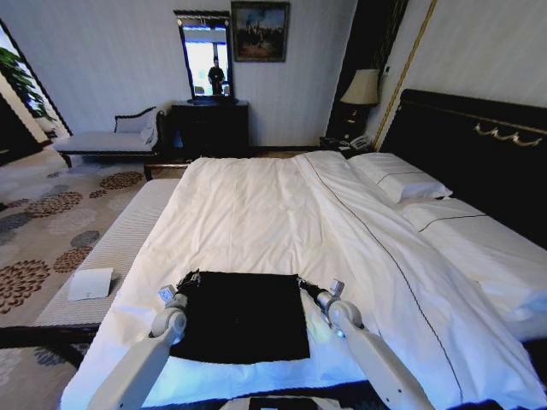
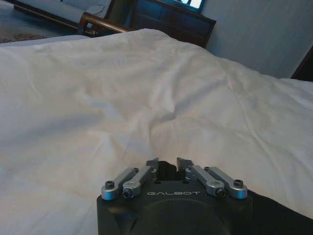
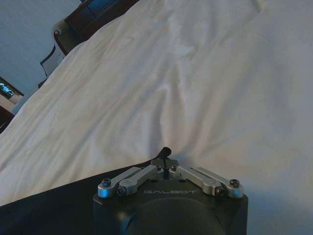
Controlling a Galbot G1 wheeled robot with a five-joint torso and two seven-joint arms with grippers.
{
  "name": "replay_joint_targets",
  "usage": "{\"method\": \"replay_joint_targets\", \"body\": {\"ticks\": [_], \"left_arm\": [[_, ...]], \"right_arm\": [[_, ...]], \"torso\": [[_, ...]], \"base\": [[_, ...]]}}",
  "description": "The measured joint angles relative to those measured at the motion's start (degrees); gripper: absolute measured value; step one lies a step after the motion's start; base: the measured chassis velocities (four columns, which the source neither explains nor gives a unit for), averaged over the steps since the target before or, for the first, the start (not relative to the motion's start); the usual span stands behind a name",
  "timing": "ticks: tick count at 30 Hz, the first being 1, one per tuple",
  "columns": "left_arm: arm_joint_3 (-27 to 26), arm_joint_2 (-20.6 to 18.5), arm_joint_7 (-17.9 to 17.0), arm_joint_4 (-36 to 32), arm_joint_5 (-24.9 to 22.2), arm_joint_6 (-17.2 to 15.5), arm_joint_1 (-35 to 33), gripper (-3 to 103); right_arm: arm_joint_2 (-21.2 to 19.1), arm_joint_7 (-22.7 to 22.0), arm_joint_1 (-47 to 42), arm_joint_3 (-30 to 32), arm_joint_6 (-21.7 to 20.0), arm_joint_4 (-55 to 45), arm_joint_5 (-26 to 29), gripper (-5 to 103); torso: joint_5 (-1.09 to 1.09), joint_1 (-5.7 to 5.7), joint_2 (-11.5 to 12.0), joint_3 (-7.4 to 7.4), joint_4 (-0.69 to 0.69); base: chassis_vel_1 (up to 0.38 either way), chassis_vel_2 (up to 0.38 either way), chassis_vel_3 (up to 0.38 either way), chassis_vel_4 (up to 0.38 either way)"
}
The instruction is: Fold the clothes on the bed.
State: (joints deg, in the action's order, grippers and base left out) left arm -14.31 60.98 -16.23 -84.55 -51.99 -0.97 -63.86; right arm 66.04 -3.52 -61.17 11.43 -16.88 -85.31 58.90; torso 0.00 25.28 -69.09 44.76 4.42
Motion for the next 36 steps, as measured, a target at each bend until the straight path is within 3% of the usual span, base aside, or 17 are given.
{"method": "replay_joint_targets", "body": {"ticks": [3,15,25,29,36], "left_arm": [[-0.48,-0.32,-0.76,-0.16,0.35,-0.23,-0.45,5],[-1.12,-0.25,-1.33,-1.52,0.55,-0.46,-1.21,1],[-4.26,-2.4,-1.12,-11.28,0.25,2.38,-5.37,1],[-6.67,-3.96,-1.58,-19.84,-0.41,3.27,-7.95,1],[-9.83,-5.3,-1.71,-27.94,-1.2,4.41,-10.53,1]], "right_arm": [[-0.03,-0.01,-0.2,0.23,0.0,-0.15,0.0,0],[0.13,-0.21,-0.46,0.48,0.1,-0.77,-0.03,0],[-2.65,-1.28,-3.06,2.7,0.47,-12.84,-0.39,0],[-4.04,-4.54,-4.2,5.04,1.02,-20.53,-1.46,0],[-6.42,-6.25,-5.14,8.13,2.19,-27.2,-3.25,0]], "torso": [[0.0,0.0,0.0,0.0,0.0],[0.0,0.0,0.0,0.0,0.0],[-0.01,0.0,0.0,0.0,0.0],[0.01,-0.01,0.0,0.0,0.0],[0.0,-0.01,0.0,0.0,0.01]], "base": [[0.0,0.0,0.0,0.0],[0.0,0.0,0.0,0.0],[0.0,0.0,0.0,0.0],[0.0,0.0,0.0,0.0],[0.0,0.0,0.0,0.0]]}}
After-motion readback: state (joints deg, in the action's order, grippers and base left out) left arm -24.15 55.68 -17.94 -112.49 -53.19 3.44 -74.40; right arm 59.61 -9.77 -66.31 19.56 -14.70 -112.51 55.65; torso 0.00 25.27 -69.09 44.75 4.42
